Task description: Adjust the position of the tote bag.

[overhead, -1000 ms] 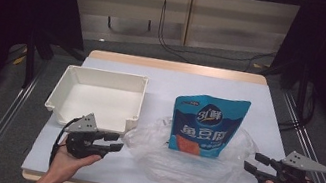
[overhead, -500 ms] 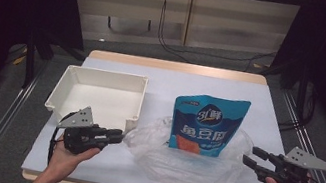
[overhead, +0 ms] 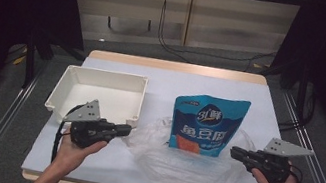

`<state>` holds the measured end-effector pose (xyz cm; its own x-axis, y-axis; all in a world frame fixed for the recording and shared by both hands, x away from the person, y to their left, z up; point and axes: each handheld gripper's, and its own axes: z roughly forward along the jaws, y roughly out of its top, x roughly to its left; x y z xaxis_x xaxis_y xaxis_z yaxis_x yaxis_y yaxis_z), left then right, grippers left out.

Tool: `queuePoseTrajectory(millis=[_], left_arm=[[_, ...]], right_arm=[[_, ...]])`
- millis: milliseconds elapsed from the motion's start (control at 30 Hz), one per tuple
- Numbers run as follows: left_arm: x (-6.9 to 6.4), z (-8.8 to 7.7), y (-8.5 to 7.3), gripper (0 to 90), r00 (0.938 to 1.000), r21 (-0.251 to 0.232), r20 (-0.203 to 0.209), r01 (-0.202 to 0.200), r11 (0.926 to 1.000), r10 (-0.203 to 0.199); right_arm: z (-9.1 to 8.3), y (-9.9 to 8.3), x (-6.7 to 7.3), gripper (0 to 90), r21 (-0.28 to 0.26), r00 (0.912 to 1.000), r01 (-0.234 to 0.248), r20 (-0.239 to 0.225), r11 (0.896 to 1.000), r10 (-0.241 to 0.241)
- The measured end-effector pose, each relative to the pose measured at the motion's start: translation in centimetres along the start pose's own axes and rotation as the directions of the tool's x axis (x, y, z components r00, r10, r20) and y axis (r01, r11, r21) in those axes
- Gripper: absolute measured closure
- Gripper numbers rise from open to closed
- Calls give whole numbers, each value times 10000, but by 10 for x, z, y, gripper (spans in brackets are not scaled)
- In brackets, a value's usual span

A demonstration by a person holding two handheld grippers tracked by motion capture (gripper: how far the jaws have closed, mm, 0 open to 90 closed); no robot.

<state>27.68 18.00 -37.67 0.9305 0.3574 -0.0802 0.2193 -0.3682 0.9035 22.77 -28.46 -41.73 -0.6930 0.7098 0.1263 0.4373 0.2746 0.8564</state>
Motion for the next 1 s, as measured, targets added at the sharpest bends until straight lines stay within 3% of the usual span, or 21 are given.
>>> queuePoseTrajectory(millis=[100,200,233,300,333,433,567,633,667,733,767,800,833,867,900,967,1000], left_arm=[[0,18,9,900,9997,150,240,-109,9998,106],[3,38,15,900,9990,868,452,-87,9962,48],[6,46,14,899,9981,1279,623,-58,9918,-22],[10,60,8,888,9992,1843,388,-99,9828,28],[11,66,3,889,9994,1971,320,31,9804,-96],[13,80,-5,899,9998,2440,216,-68,9698,16],[11,96,-11,896,9986,3343,75,-522,9410,527],[14,102,-11,894,9991,3305,34,-404,9429,416],[15,103,-9,893,9987,3476,58,-498,9363,510],[15,107,-4,894,9984,3384,145,-562,9393,545],[16,107,-2,895,9976,3521,217,-690,9334,655],[16,109,-2,895,9981,3496,167,-611,9349,590],[16,112,-4,899,9980,3638,220,-627,9294,587],[17,115,-8,900,9977,3906,188,-674,9181,653],[17,117,-12,900,9983,3979,246,-590,9155,537],[16,120,-19,900,9973,4342,321,-735,8978,661],[14,122,-22,900,9979,4301,279,-653,9004,591]], right_arm=[[12,0,-2,900,437,9999,156,-24,9989,-155],[19,2,-4,900,851,9996,288,-100,9960,-281],[21,3,-5,900,897,9995,316,-94,9955,-309],[23,4,-8,900,1075,9992,397,-108,9934,-387],[23,4,-9,900,1177,9992,408,-35,9922,-407],[25,3,-15,900,1400,9987,471,105,9890,-490],[29,1,-23,900,1771,9985,491,169,9830,-529],[33,0,-26,900,1935,9986,479,148,9799,-517],[37,-1,-26,900,2028,9982,541,159,9777,-586],[41,-1,-25,900,2184,9979,613,85,9739,-647],[43,-1,-24,900,2237,9976,670,5,9724,-689],[44,-2,-23,900,2255,9974,720,-90,9716,-719],[45,-2,-22,900,2287,9971,761,-125,9705,-753],[47,-3,-21,900,2356,9968,794,-123,9686,-788],[48,-4,-20,900,2435,9965,832,-138,9663,-823],[50,-6,-19,900,2601,9954,946,-120,9609,-948],[52,-7,-20,900,2651,9958,917,-169,9599,-905]])
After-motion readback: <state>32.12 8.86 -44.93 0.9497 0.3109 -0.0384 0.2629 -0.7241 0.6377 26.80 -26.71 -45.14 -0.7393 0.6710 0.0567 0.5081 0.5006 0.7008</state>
